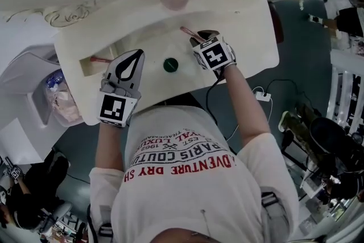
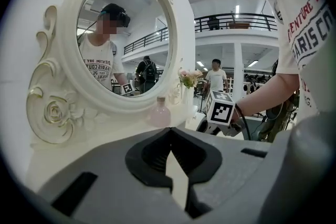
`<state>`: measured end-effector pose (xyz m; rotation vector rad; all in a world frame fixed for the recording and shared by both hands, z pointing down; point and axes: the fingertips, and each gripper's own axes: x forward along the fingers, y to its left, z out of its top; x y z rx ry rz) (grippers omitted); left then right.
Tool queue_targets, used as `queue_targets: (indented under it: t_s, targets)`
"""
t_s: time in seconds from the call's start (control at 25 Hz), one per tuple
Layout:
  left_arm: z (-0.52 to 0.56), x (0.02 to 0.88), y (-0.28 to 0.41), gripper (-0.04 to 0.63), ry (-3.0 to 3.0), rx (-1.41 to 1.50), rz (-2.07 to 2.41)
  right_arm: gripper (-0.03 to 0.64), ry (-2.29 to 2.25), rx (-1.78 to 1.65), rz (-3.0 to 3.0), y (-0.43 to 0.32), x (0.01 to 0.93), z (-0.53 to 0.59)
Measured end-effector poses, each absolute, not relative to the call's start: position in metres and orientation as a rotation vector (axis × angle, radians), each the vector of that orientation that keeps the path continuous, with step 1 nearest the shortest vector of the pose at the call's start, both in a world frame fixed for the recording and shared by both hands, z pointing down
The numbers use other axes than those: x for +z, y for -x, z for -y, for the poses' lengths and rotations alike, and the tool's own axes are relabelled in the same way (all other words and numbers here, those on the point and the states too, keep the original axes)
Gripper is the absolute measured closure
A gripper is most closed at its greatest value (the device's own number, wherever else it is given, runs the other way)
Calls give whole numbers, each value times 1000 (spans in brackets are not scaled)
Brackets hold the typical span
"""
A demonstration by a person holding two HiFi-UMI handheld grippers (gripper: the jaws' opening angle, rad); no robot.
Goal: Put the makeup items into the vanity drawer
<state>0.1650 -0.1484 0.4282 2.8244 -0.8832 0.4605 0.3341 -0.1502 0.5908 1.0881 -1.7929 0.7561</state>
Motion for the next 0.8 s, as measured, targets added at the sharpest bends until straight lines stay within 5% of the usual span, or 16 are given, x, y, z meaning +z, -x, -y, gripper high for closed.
queue_targets:
  t_s: [0.32,0.4,0.8]
  targets:
    - [152,440,-183,589,-2927,514,789,512,-1019,785,1750,-342,620,156]
    - [150,442,-185,589,-2932,515,769,571,-1015,796,1730,-344,621,155]
    - [148,417,-156,588,-2916,401,803,574,-968,753,1746,-313,592,152]
